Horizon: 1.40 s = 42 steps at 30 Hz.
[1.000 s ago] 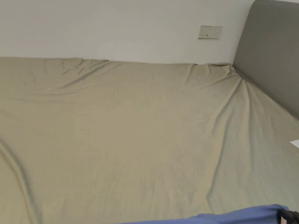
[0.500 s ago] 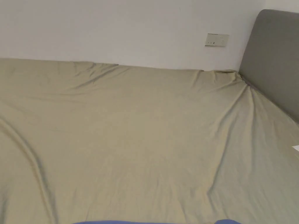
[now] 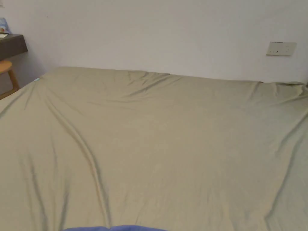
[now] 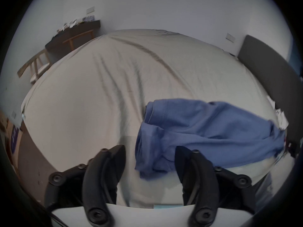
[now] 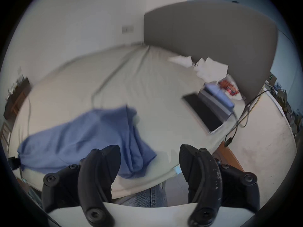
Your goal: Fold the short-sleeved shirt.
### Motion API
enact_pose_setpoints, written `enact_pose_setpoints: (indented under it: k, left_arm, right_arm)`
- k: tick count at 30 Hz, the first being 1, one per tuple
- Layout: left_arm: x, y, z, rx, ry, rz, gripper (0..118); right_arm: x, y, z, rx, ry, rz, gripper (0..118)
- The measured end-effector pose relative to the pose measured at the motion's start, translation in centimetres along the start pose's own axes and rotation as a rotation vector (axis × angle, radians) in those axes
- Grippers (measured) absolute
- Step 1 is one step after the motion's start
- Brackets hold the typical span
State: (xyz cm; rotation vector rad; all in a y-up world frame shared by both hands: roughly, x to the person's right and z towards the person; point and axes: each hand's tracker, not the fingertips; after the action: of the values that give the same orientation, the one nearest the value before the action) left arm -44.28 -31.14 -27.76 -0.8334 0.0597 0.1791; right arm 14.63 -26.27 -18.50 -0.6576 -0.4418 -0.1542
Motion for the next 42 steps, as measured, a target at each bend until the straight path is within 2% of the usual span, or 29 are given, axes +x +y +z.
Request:
enact_pose_setpoints:
  k: [2, 3, 6, 7, 8, 9, 11, 12, 14, 18, 21, 25, 26, 27, 28, 29, 30, 35, 37, 38, 39, 42]
  left_arm:
    - [1.1, 0.2, 2.9, 0.144, -0.026, -0.018, 65]
    - [1.7, 0.4, 4.1, 0.195, 0.025, -0.029, 65]
    - [3.0, 0.4, 6.5, 0.298, 0.021, -0.016, 62]
    - [3.3, 0.3, 6.8, 0.296, 0.025, -0.027, 49]
    - [3.6, 0.3, 6.6, 0.290, 0.040, -0.027, 16]
    - [3.7, 0.2, 6.4, 0.283, 0.058, -0.021, 0]
    - [3.1, 0.0, 5.8, 0.223, -0.016, -0.006, 1]
    - [3.1, -0.3, 5.3, 0.201, 0.003, 0.002, 0]
    - [3.1, -0.8, 4.5, 0.167, 0.029, -0.010, 0]
    - [2.0, -1.7, 2.7, 0.064, 0.024, 0.052, 0]
    - [0.6, -0.6, 2.4, 0.071, 0.005, 0.120, 0]
    - [-2.1, 2.1, 1.5, 0.063, -0.114, 0.188, 1]
    - [-3.0, 2.8, 0.9, 0.039, -0.164, 0.212, 14]
    - [-3.6, 3.3, 0.0, 0.000, -0.199, 0.226, 35]
    - [-4.0, 3.8, -0.7, -0.046, -0.211, 0.234, 62]
    - [-4.2, 4.1, -1.5, -0.092, -0.222, 0.246, 85]
    - [-4.5, 4.3, -2.2, -0.106, -0.247, 0.237, 90]
    - [-4.9, 4.3, -5.9, -0.199, -0.184, 0.220, 84]
    - [-4.9, 4.1, -6.6, -0.219, -0.183, 0.225, 67]
    - [-4.8, 4.0, -6.8, -0.246, -0.202, 0.237, 53]
    - [-4.6, 3.8, -6.8, -0.253, -0.228, 0.256, 49]
    - [-3.3, 3.2, -6.5, -0.231, -0.255, 0.214, 49]
  right_arm:
    - [-0.8, 1.0, 1.2, 0.043, 0.038, 0.008, 81]
    - [-1.4, 1.3, 1.5, 0.053, 0.065, 0.009, 81]
    - [-3.7, 1.4, 2.1, 0.084, 0.175, 0.032, 81]
    - [-4.6, 1.2, 2.0, 0.082, 0.212, 0.047, 79]
    - [-5.6, 0.9, 1.8, 0.066, 0.242, 0.073, 70]
    - [-6.4, 0.7, 1.5, 0.055, 0.252, 0.093, 52]
    - [-7.8, -0.2, 0.8, 0.041, 0.218, 0.113, 2]
    - [-8.4, -0.5, 0.6, 0.019, 0.200, 0.142, 2]
    - [-8.7, -1.1, 0.0, -0.040, 0.230, 0.177, 1]
    - [-8.7, -1.9, -0.8, -0.095, 0.235, 0.136, 1]
    - [-8.7, -1.5, -1.0, -0.101, 0.222, 0.135, 1]
    - [-8.6, -0.4, -1.0, -0.079, 0.205, 0.134, 1]
    - [-8.6, -0.1, -0.9, -0.069, 0.211, 0.128, 1]
    - [-8.8, 0.1, -0.9, -0.059, 0.215, 0.125, 1]
    - [-9.0, 0.2, -0.7, -0.048, 0.214, 0.122, 1]
    - [-9.3, 0.4, -0.6, -0.041, 0.215, 0.126, 1]
    - [-9.6, 0.5, -0.5, -0.036, 0.216, 0.130, 1]
    - [-10.6, 0.8, -0.3, -0.052, 0.279, 0.137, 1]
    - [-10.8, 0.9, -0.2, -0.058, 0.283, 0.147, 1]
    - [-10.9, 0.9, -0.2, -0.062, 0.280, 0.158, 1]
    - [-11.0, 0.9, -0.2, -0.064, 0.273, 0.167, 1]
    - [-10.9, 1.2, -0.6, -0.069, 0.257, 0.180, 2]
